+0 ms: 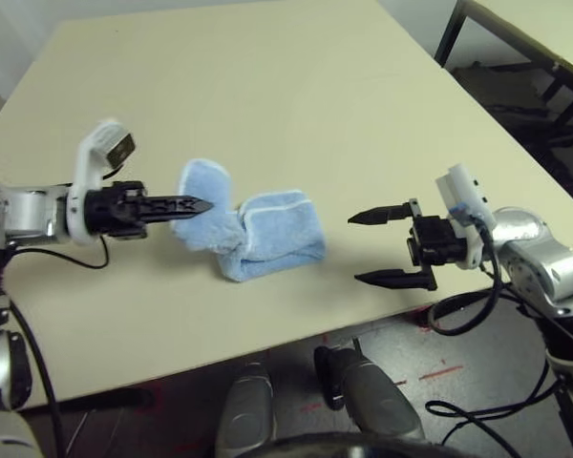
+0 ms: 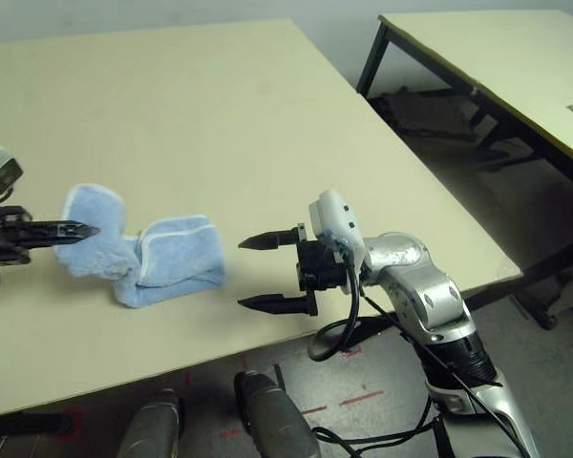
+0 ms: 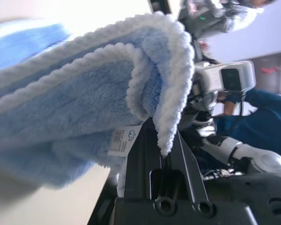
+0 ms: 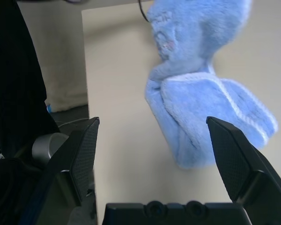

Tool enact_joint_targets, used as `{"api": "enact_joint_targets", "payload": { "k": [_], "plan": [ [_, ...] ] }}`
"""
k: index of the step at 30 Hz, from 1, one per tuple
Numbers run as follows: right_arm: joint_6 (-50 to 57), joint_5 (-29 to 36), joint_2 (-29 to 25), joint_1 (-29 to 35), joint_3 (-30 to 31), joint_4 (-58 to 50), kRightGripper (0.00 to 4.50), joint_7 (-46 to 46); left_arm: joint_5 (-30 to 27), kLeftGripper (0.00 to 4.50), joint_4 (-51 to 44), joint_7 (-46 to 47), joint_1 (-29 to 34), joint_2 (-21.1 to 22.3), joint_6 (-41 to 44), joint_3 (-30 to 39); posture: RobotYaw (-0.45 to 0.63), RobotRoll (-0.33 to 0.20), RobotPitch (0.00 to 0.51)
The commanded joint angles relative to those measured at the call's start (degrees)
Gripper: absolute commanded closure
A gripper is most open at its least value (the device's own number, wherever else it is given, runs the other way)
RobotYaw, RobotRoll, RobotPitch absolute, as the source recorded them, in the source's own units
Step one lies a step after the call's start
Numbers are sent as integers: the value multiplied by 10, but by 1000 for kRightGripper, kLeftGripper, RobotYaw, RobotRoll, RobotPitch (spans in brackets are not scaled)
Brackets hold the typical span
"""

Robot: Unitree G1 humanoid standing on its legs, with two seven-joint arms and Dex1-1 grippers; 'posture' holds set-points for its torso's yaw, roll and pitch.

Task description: Fold the towel and set it aside.

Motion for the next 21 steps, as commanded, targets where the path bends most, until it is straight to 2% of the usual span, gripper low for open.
{"api": "enact_joint_targets", "payload": {
  "k": [1,6,9,14,18,21],
  "plan": [
    [2,3,0,11,-3,-16,0,-8,-54,4449,-13,133,6,-62,6,45,-176,0,142],
    [3,6,-1,19,-3,-27,0,-15,-153,4449,-46,312,42,-140,-58,65,-182,0,139],
    [3,6,-2,22,-3,-30,0,-16,-225,4449,-78,398,68,-162,-112,45,-183,0,139],
    [4,7,-4,21,-3,-30,0,-16,-300,3203,-108,477,94,-152,-177,15,-180,0,136],
    [4,6,-5,21,-2,-28,0,-13,-344,1780,-115,496,106,-130,-206,-6,-177,0,136],
    [3,5,-3,18,1,-25,0,-12,-352,716,-118,492,110,-120,-215,-15,-174,0,138]
  ]
}}
